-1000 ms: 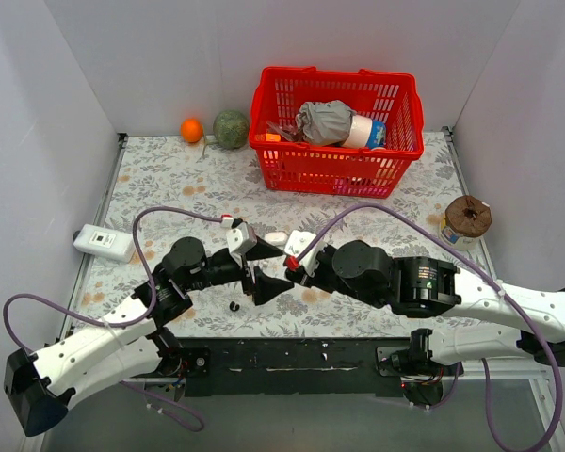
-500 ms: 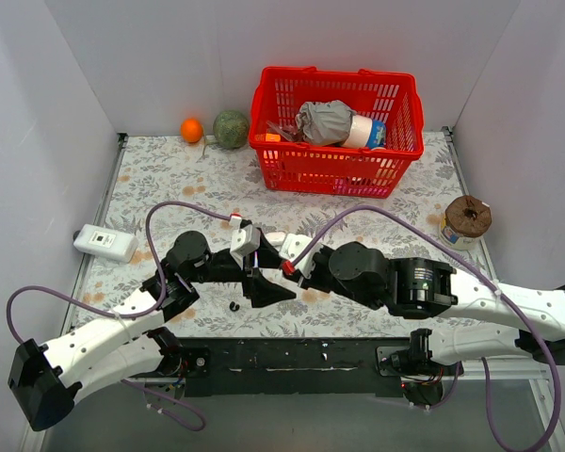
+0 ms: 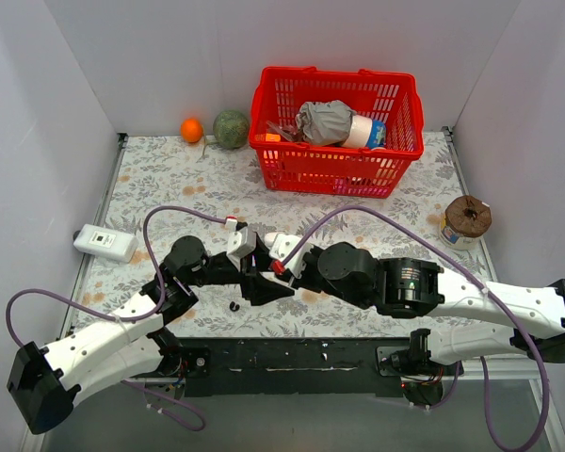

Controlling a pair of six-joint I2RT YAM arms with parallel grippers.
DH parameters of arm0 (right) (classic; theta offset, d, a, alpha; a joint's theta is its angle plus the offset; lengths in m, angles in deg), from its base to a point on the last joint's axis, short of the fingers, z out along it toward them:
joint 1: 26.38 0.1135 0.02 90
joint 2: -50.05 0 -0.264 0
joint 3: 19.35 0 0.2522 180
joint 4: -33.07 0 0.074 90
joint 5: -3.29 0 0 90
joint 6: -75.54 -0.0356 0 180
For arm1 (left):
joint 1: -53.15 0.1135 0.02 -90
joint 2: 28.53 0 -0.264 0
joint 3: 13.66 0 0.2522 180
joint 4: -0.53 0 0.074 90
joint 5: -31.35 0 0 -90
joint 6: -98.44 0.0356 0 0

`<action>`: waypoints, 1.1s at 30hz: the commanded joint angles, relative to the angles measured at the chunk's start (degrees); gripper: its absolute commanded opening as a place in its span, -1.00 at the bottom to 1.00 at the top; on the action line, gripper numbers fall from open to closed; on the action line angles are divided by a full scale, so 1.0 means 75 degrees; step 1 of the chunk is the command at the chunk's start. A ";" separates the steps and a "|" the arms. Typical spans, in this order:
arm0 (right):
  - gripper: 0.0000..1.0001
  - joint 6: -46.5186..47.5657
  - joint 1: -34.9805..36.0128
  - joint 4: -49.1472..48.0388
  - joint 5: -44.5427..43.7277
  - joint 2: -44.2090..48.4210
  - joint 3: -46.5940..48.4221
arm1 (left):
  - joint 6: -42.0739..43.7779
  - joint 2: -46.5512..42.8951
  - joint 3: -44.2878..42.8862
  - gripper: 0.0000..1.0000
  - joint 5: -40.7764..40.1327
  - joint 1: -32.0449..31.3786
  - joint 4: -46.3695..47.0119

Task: Insert the wireless bluetooth earbuds into the charging case
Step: Adjust the charging case.

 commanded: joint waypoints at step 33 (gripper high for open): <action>-0.66 -0.0266 0.0188 -0.0395 -0.0086 -0.0237 0.0551 | 0.0094 -0.0234 0.0188 -1.00 -0.0372 0.0016 0.0023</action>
